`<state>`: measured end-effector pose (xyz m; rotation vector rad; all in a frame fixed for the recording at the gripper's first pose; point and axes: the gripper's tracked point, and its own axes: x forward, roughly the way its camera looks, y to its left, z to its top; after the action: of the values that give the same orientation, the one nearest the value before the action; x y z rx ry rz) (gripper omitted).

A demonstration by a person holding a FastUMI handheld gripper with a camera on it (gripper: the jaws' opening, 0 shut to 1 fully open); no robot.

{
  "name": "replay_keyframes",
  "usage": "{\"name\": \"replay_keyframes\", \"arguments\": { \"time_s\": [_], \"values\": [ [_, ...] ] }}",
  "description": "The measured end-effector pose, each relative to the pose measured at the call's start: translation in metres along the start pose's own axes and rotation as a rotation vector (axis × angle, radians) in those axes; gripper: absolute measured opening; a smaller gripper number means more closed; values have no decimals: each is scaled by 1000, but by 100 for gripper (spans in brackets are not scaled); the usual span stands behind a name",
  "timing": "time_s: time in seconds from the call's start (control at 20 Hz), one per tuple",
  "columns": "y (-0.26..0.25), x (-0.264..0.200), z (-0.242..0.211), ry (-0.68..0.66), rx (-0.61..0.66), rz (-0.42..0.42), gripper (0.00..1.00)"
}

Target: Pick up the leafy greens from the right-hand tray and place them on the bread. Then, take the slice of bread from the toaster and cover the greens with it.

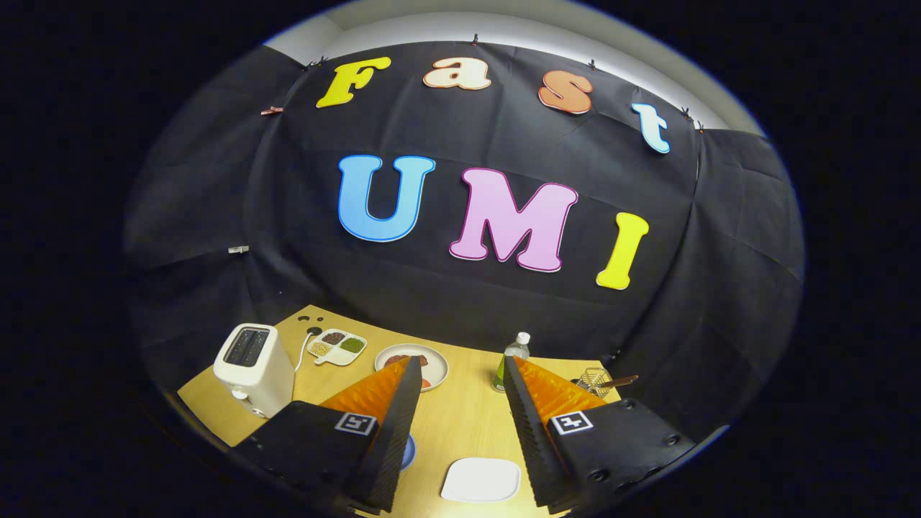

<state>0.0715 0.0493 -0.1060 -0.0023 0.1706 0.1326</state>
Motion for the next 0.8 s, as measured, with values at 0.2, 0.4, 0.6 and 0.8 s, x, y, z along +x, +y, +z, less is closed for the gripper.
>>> {"name": "replay_keyframes", "arguments": {
  "time_s": [0.2, 0.4, 0.6, 0.8],
  "values": [
    [8, -9, -9, 13, -3, 14, 73],
    [9, -8, -7, 15, 9, 13, 76],
    [9, -10, -1, 6, 22, 9, 76],
    [9, -9, -3, 13, 25, 8, 76]
  ]
}}
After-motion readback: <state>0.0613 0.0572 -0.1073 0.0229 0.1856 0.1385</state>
